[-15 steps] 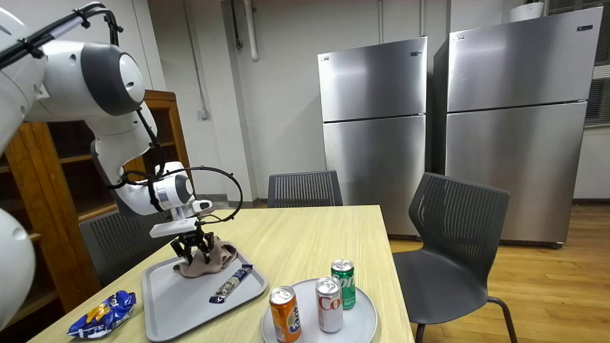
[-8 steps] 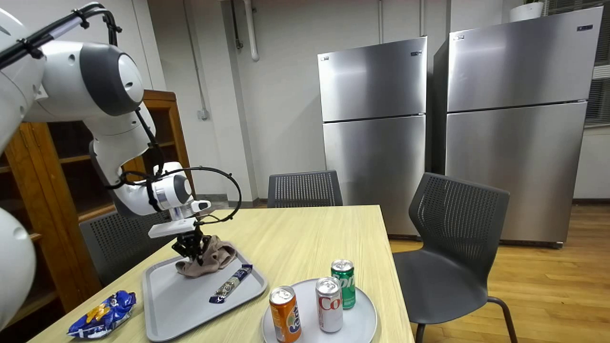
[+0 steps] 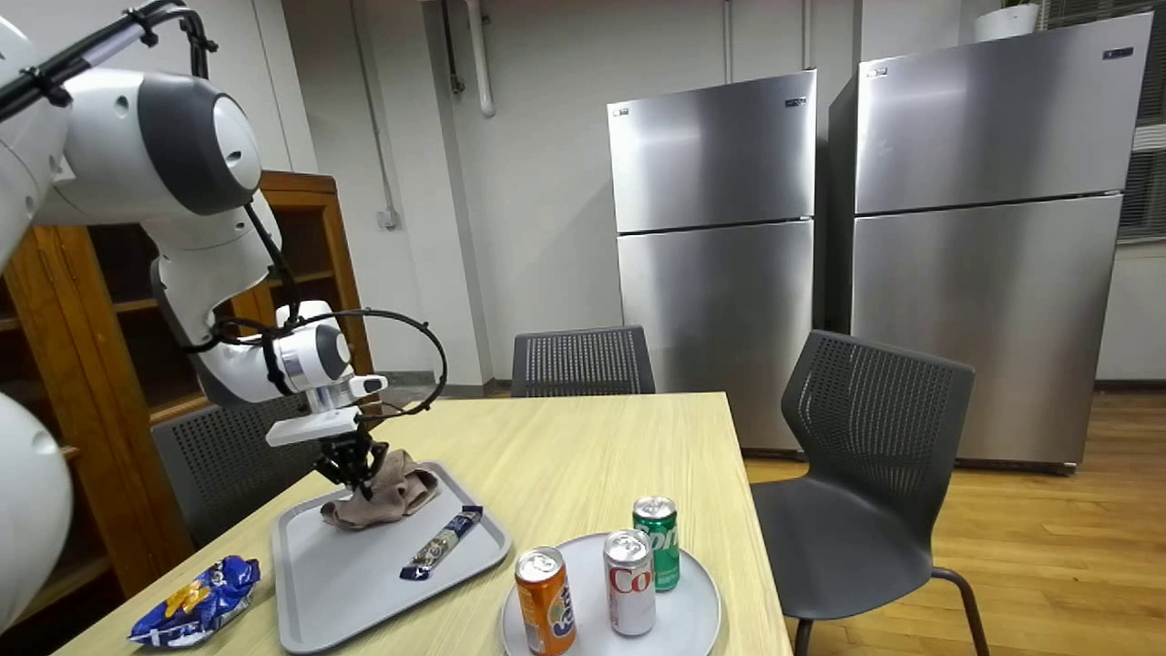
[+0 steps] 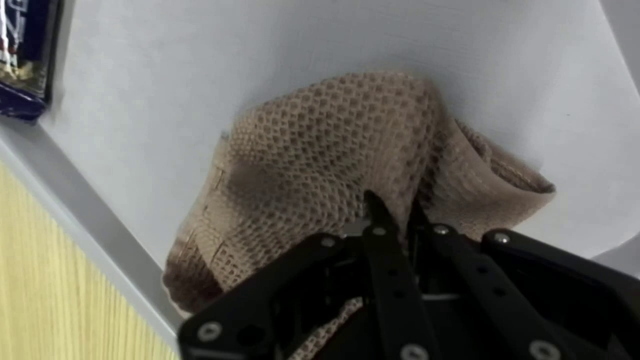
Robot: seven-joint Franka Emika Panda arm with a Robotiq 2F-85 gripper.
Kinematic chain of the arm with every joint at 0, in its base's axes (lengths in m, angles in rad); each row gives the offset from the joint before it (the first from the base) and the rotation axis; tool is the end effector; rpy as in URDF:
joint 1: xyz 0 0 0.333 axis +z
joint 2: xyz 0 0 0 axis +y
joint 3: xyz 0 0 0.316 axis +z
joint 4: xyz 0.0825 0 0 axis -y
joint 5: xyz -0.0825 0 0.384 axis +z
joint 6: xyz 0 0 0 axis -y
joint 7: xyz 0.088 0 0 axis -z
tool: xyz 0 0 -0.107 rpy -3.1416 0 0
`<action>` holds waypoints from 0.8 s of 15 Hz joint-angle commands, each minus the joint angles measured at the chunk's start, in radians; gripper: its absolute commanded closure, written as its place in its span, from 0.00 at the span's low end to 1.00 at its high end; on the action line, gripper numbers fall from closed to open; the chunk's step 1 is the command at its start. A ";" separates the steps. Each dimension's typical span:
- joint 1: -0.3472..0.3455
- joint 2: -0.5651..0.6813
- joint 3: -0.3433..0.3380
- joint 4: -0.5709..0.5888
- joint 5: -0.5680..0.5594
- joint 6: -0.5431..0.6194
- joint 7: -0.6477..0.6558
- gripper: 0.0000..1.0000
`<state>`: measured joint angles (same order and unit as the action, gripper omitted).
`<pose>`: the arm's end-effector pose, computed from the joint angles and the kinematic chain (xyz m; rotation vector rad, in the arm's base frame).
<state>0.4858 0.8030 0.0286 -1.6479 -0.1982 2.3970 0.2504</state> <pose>0.5894 0.3292 0.1384 2.9586 0.6079 -0.0117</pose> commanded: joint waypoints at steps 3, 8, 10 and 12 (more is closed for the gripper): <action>0.021 -0.065 0.004 -0.001 -0.031 -0.061 0.023 0.97; 0.006 -0.121 -0.014 -0.031 -0.036 -0.061 0.037 0.97; -0.001 -0.141 -0.026 -0.035 -0.041 -0.066 0.042 0.97; -0.008 -0.156 -0.043 -0.031 -0.049 -0.086 0.055 0.97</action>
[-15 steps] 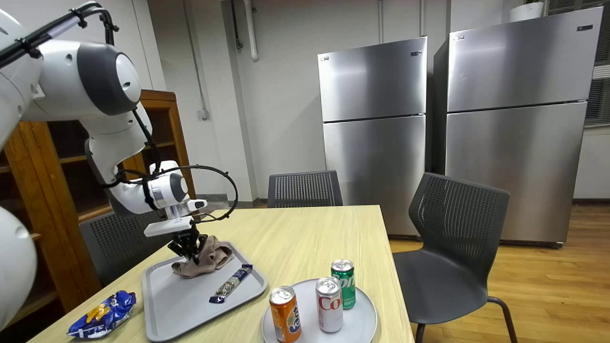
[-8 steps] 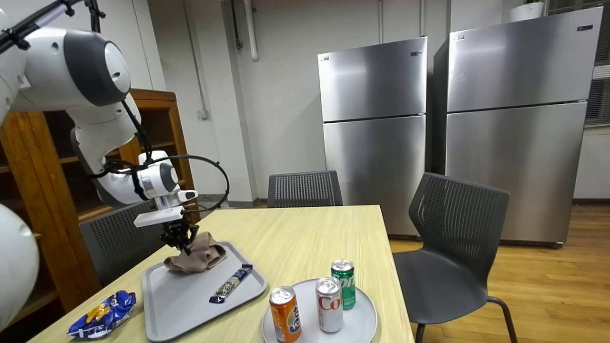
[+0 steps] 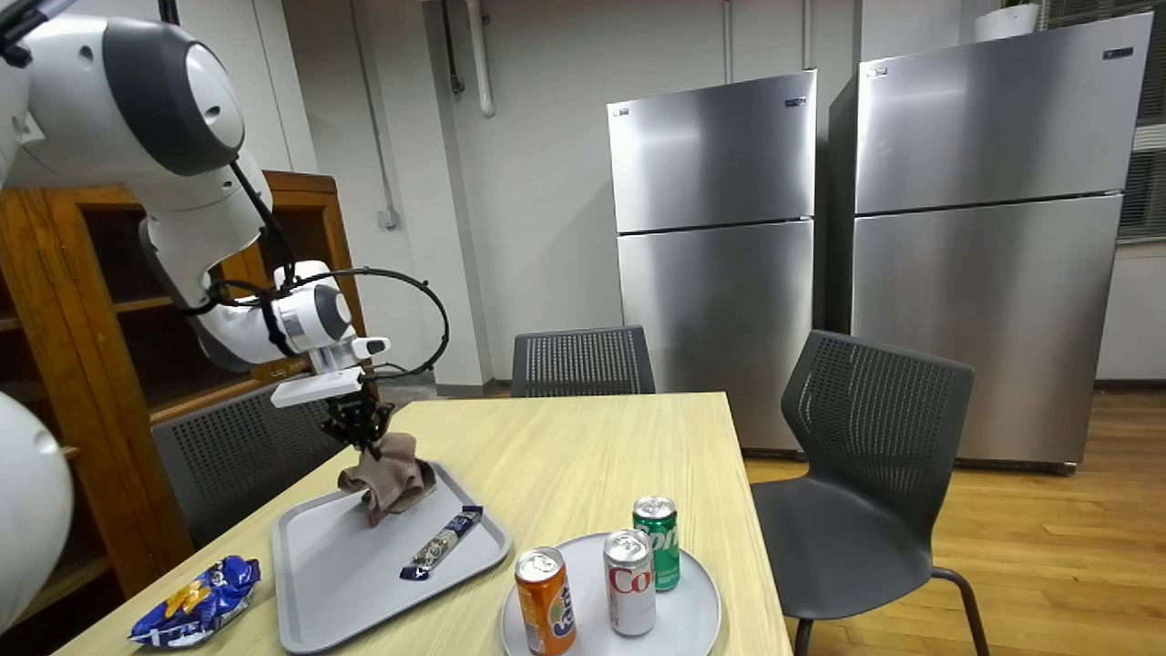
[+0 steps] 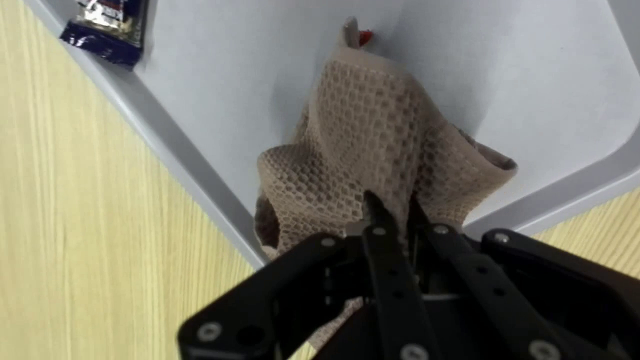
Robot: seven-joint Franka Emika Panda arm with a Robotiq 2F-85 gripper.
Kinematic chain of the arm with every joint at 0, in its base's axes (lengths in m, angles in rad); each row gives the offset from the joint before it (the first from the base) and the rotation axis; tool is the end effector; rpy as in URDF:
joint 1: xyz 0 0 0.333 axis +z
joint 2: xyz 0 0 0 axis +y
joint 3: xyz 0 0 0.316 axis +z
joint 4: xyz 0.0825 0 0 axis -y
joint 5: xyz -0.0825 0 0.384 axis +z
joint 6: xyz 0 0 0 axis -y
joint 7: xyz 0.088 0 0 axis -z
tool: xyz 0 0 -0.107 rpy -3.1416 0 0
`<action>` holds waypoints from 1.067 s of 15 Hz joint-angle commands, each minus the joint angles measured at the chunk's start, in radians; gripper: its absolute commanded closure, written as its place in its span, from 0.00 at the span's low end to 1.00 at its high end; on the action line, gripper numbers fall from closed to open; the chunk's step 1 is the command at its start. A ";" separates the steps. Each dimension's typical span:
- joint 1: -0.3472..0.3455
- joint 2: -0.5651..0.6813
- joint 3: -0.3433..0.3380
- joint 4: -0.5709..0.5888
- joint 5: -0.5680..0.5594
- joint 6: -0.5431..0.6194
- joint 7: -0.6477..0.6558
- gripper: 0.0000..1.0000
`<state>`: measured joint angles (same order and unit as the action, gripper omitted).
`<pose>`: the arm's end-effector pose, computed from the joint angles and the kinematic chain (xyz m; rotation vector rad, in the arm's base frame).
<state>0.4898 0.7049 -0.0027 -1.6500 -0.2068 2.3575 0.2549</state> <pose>0.6076 0.3190 0.2009 2.9497 0.5663 0.0842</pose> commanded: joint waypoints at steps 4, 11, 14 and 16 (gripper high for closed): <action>-0.025 -0.090 -0.046 -0.030 -0.078 -0.089 0.092 0.97; -0.075 -0.124 -0.050 -0.038 -0.097 -0.126 0.128 0.97; -0.101 -0.128 -0.051 -0.038 -0.094 -0.123 0.118 0.97; -0.125 -0.131 -0.048 -0.036 -0.089 -0.114 0.095 0.97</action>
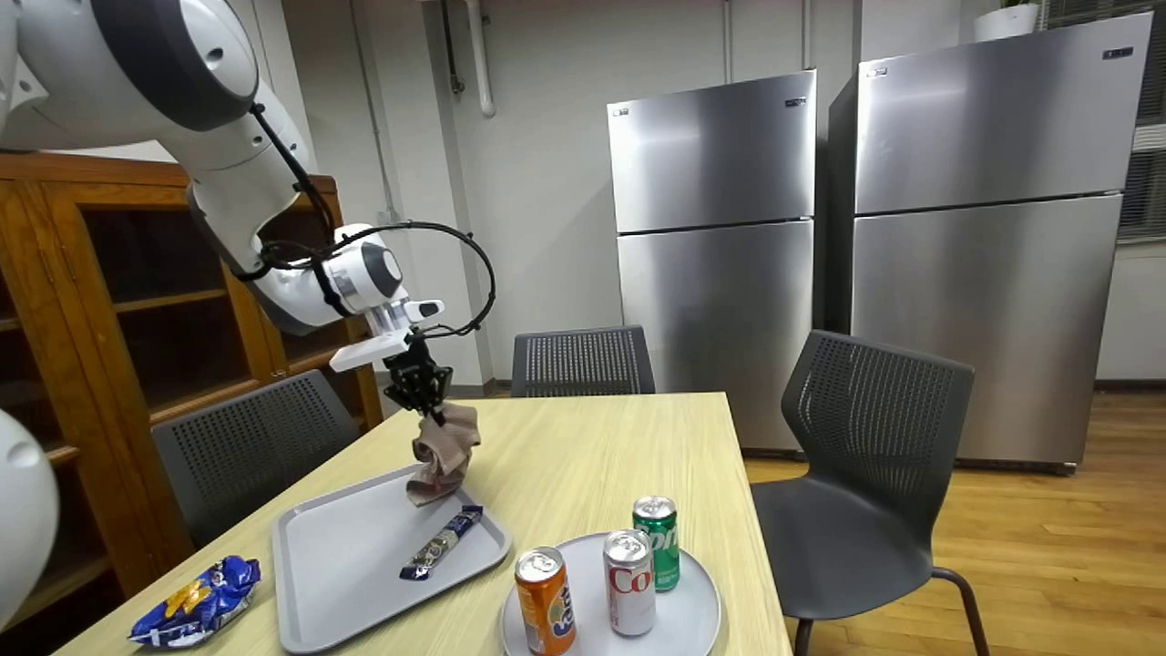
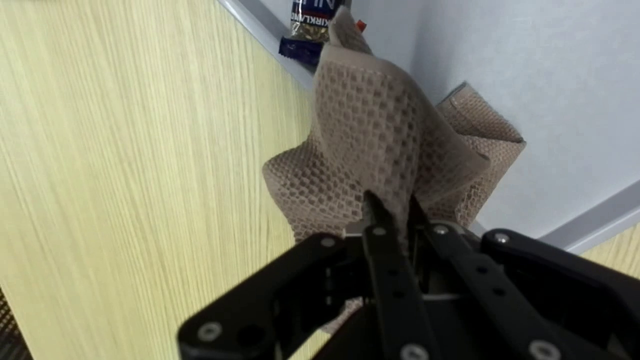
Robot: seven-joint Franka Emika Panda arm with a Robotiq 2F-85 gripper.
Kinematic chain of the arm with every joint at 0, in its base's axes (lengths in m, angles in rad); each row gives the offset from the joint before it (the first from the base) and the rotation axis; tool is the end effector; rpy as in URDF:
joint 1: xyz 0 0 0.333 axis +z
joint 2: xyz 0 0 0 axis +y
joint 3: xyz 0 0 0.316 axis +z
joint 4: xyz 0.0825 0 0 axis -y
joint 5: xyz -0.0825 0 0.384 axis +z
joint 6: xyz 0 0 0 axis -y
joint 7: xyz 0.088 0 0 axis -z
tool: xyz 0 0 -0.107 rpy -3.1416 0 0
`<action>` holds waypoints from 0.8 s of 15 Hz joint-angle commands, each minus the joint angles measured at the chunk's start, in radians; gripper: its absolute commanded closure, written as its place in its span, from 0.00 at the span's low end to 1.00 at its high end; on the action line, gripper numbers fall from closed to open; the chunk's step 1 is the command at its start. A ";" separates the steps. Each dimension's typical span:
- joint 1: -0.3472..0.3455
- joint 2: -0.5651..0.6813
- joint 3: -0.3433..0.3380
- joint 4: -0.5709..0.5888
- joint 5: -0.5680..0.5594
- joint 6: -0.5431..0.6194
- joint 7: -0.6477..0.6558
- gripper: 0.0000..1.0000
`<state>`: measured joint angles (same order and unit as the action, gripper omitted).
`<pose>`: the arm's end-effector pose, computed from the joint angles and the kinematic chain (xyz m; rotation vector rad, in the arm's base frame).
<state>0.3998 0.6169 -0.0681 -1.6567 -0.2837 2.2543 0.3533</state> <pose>0.6468 0.2203 0.2510 2.8800 0.2495 0.0982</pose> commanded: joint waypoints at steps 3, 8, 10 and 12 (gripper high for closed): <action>-0.071 -0.051 0.014 -0.022 -0.018 -0.012 -0.042 0.97; -0.175 -0.027 0.024 -0.003 0.015 0.026 -0.155 0.97; -0.214 -0.015 0.023 0.002 0.020 0.034 -0.201 0.97; -0.250 -0.002 0.024 0.007 0.029 0.037 -0.238 0.97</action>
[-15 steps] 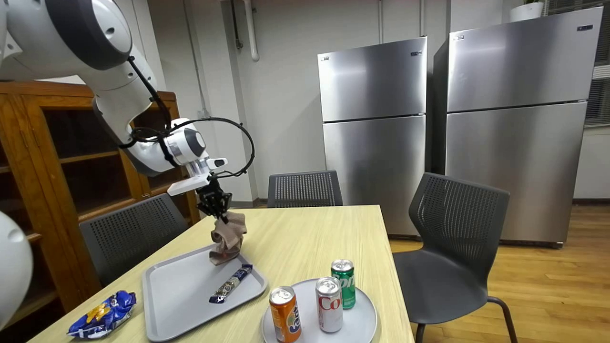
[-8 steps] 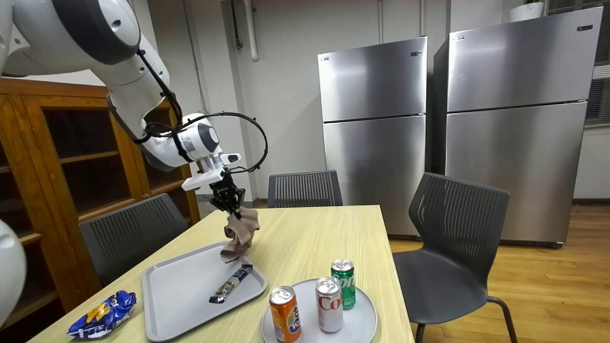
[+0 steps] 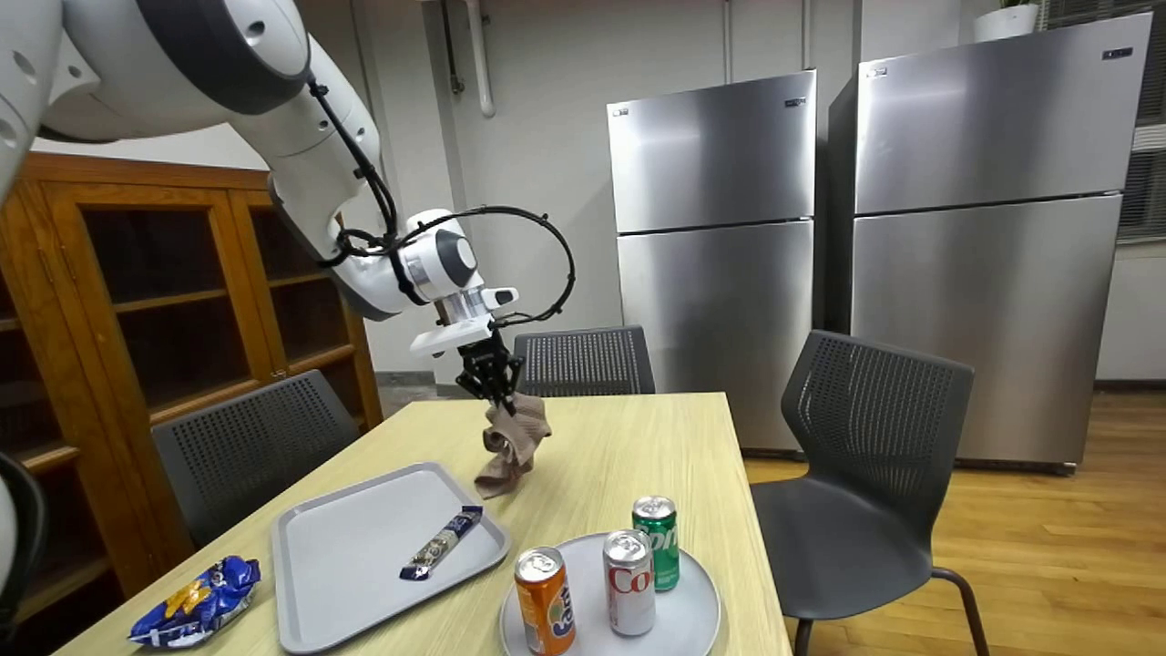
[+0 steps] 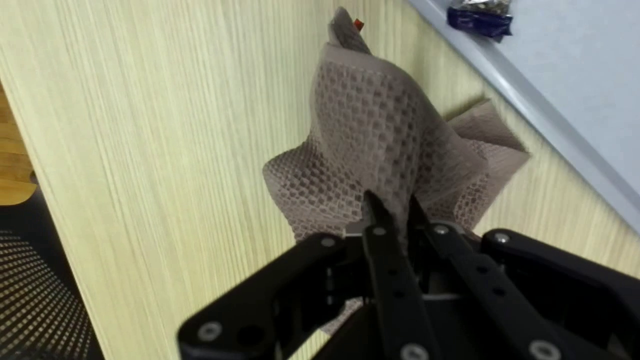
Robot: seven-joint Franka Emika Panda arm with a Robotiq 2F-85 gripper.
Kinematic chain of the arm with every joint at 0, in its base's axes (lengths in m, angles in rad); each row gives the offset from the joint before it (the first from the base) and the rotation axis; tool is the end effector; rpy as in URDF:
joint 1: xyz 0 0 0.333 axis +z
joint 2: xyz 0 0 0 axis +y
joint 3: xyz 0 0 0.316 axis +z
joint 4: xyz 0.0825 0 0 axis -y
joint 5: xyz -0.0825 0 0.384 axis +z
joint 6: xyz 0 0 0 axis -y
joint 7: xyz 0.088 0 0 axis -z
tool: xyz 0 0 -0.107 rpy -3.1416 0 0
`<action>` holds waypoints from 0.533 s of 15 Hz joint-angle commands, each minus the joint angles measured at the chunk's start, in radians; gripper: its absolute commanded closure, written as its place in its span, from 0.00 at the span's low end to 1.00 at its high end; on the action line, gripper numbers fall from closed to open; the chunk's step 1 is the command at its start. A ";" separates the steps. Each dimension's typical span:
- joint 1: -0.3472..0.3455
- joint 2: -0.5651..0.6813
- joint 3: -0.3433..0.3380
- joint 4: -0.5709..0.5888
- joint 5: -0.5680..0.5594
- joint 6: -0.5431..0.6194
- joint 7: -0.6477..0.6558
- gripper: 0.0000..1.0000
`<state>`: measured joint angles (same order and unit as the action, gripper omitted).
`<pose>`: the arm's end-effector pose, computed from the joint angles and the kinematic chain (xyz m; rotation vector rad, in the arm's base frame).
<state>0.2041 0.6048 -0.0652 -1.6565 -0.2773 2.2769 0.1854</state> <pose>0.6801 0.0937 0.2611 2.8896 0.2092 0.0795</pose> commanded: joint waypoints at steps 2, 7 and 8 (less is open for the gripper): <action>-0.094 0.025 0.026 0.008 0.045 0.029 -0.108 0.97; -0.142 0.076 0.033 0.028 0.086 0.043 -0.181 0.97; -0.147 0.090 0.033 0.035 0.090 0.044 -0.189 0.97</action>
<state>0.0890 0.6611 -0.0582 -1.6542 -0.2127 2.3175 0.0461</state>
